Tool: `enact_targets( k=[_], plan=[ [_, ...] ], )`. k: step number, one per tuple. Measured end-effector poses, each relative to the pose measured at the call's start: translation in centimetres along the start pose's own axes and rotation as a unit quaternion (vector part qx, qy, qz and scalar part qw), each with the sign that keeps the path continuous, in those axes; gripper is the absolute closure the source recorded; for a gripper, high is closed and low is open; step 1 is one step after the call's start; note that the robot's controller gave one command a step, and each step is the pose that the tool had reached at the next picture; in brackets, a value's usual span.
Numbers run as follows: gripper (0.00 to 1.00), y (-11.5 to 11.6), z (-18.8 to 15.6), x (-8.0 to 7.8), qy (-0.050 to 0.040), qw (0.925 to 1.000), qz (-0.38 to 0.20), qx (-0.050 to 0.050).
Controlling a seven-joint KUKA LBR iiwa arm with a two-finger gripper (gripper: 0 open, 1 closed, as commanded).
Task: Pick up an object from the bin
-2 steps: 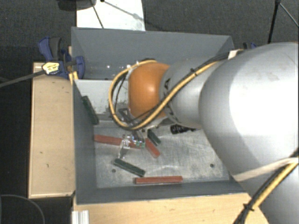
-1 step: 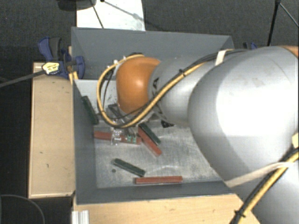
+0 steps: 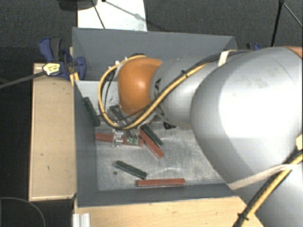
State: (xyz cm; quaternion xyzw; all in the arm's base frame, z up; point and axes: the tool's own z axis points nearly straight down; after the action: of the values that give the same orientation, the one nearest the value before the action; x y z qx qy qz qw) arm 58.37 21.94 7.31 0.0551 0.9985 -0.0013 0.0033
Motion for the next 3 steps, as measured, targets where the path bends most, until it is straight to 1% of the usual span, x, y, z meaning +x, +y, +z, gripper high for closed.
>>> enact_targets(
  k=[2, 3],
  plan=[
    [1.0, 0.0, -0.8, 0.1, 0.0012, 1.0, 0.0, -0.001],
    [1.0, 0.0, -1.7, 0.2, 0.0039, 1.0, 0.0, -0.001]
  ],
)
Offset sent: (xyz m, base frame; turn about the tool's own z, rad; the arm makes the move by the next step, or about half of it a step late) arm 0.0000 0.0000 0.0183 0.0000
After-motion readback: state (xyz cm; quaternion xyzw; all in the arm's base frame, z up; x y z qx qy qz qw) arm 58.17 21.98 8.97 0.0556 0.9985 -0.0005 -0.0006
